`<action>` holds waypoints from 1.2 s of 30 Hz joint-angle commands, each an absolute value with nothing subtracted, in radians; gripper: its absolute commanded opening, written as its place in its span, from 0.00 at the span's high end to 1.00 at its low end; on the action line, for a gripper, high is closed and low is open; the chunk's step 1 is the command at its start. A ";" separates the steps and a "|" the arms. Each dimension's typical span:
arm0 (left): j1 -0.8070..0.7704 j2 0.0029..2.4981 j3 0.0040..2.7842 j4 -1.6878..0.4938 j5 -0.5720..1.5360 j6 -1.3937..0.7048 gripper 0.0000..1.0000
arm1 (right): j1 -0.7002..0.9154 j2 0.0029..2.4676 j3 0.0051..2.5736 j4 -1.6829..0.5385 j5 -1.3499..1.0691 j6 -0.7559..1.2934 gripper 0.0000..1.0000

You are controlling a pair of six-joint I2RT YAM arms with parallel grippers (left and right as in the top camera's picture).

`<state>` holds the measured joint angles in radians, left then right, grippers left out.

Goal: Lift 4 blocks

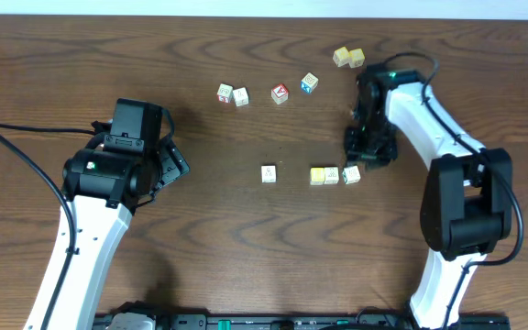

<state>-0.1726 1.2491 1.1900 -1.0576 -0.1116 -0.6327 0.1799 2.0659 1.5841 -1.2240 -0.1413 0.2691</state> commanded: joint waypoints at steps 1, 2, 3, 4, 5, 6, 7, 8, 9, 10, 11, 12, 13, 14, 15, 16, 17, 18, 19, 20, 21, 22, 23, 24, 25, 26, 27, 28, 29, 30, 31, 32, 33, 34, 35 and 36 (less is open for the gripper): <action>-0.169 1.252 1.202 -1.061 -0.124 -0.645 0.13 | 0.135 2.067 1.629 -1.234 -0.142 0.250 0.57; -0.169 1.252 1.202 -1.061 -0.124 -0.645 0.13 | 0.123 2.067 1.629 -1.234 -0.131 0.248 0.57; -0.169 1.252 1.202 -1.061 -0.124 -0.645 0.13 | 0.118 2.067 1.627 -1.231 -0.121 0.248 0.57; -0.169 1.252 1.202 -1.061 -0.124 -0.645 0.13 | 0.112 2.067 1.620 -1.221 -0.110 0.248 0.58; -0.169 1.252 1.202 -1.061 -0.124 -0.645 0.13 | 0.107 2.067 1.610 -1.208 -0.101 0.247 0.62; -0.169 1.252 1.202 -1.061 -0.124 -0.645 0.13 | 0.106 2.067 1.600 -1.196 -0.100 0.244 0.68; -0.169 1.252 1.202 -1.061 -0.124 -0.645 0.13 | 0.106 2.067 1.589 -1.187 -0.099 0.245 0.77; -0.169 1.252 1.202 -1.061 -0.124 -0.645 0.13 | 0.106 2.067 1.571 -1.172 -0.102 0.245 0.83; -0.169 1.252 1.202 -1.061 -0.124 -0.645 0.13 | 0.106 2.067 1.552 -1.159 -0.103 0.245 0.89; -0.169 1.252 1.202 -1.061 -0.124 -0.645 0.13 | 0.106 2.067 1.536 -1.149 -0.103 0.245 0.93; -0.169 1.252 1.202 -1.061 -0.124 -0.645 0.13 | 0.106 2.067 1.518 -1.135 -0.104 0.245 0.94; -0.169 1.252 1.202 -1.061 -0.124 -0.645 0.13 | 0.107 2.067 1.496 -1.116 -0.108 0.245 0.95; -0.169 1.252 1.202 -1.061 -0.124 -0.645 0.13 | 0.109 2.067 1.477 -1.097 -0.117 0.245 0.95; -0.169 1.252 1.202 -1.061 -0.124 -0.645 0.13 | 0.110 2.067 1.464 -1.088 -0.126 0.245 0.96; -0.169 1.252 1.202 -1.061 -0.124 -0.645 0.13 | 0.110 2.067 1.454 -1.080 -0.135 0.245 0.96; -0.169 1.252 1.202 -1.061 -0.124 -0.645 0.13 | 0.110 2.067 1.442 -1.069 -0.144 0.245 0.96; -0.169 1.252 1.202 -1.061 -0.124 -0.645 0.13 | 0.111 2.067 1.435 -1.063 -0.153 0.245 0.96; -0.169 1.252 1.202 -1.061 -0.124 -0.645 0.13 | 0.113 2.067 1.429 -1.059 -0.164 0.245 0.96; -0.169 1.252 1.202 -1.061 -0.124 -0.645 0.13 | 0.117 2.067 1.424 -1.057 -0.170 0.245 0.96; -0.169 1.252 1.202 -1.061 -0.124 -0.645 0.13 | 0.120 2.067 1.419 -1.054 -0.173 0.246 0.96; -0.169 1.252 1.202 -1.061 -0.124 -0.645 0.13 | 0.125 2.067 1.415 -1.052 -0.175 0.247 0.97; -0.169 1.252 1.202 -1.061 -0.124 -0.645 0.13 | 0.129 2.067 1.413 -1.053 -0.183 0.246 0.97; -0.169 1.252 1.202 -1.061 -0.124 -0.645 0.13 | 0.133 2.067 1.411 -1.052 -0.194 0.246 0.97; -0.169 1.252 1.202 -1.061 -0.124 -0.645 0.13 | 0.135 2.067 1.411 -1.053 -0.203 0.247 0.98; -0.169 1.252 1.202 -1.061 -0.124 -0.645 0.13 | 0.137 2.067 1.411 -1.053 -0.212 0.247 0.98; -0.169 1.252 1.202 -1.061 -0.124 -0.645 0.13 | 0.139 2.067 1.411 -1.053 -0.216 0.250 0.98; -0.169 1.252 1.202 -1.061 -0.124 -0.645 0.13 | 0.139 2.067 1.411 -1.055 -0.216 0.255 0.98; -0.169 1.252 1.202 -1.061 -0.124 -0.645 0.13 | 0.139 2.067 1.411 -1.056 -0.217 0.257 0.98; -0.169 1.252 1.202 -1.061 -0.124 -0.645 0.13 | 0.139 2.067 1.411 -1.058 -0.219 0.257 0.98; -0.169 1.252 1.202 -1.061 -0.124 -0.645 0.13 | 0.139 2.067 1.411 -1.058 -0.220 0.258 0.99; -0.169 1.252 1.202 -1.061 -0.124 -0.645 0.13 | 0.139 2.067 1.411 -1.058 -0.223 0.257 0.99; -0.169 1.252 1.202 -1.061 -0.124 -0.645 0.13 | 0.139 2.067 1.411 -1.058 -0.229 0.257 0.98; -0.169 1.252 1.202 -1.061 -0.124 -0.645 0.13 | 0.139 2.067 1.411 -1.058 -0.236 0.257 0.98; -0.169 1.252 1.202 -1.061 -0.124 -0.645 0.13 | 0.139 2.067 1.411 -1.059 -0.243 0.257 0.99; -0.169 1.252 1.202 -1.061 -0.124 -0.645 0.13 | 0.139 2.067 1.411 -1.059 -0.245 0.257 0.98; -0.169 1.252 1.202 -1.061 -0.124 -0.645 0.13 | 0.139 2.067 1.411 -1.059 -0.245 0.257 0.98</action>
<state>-0.1726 1.2491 1.1900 -1.0576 -0.1116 -0.6327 0.1326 2.0663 1.4162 -1.0569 -0.2180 0.2520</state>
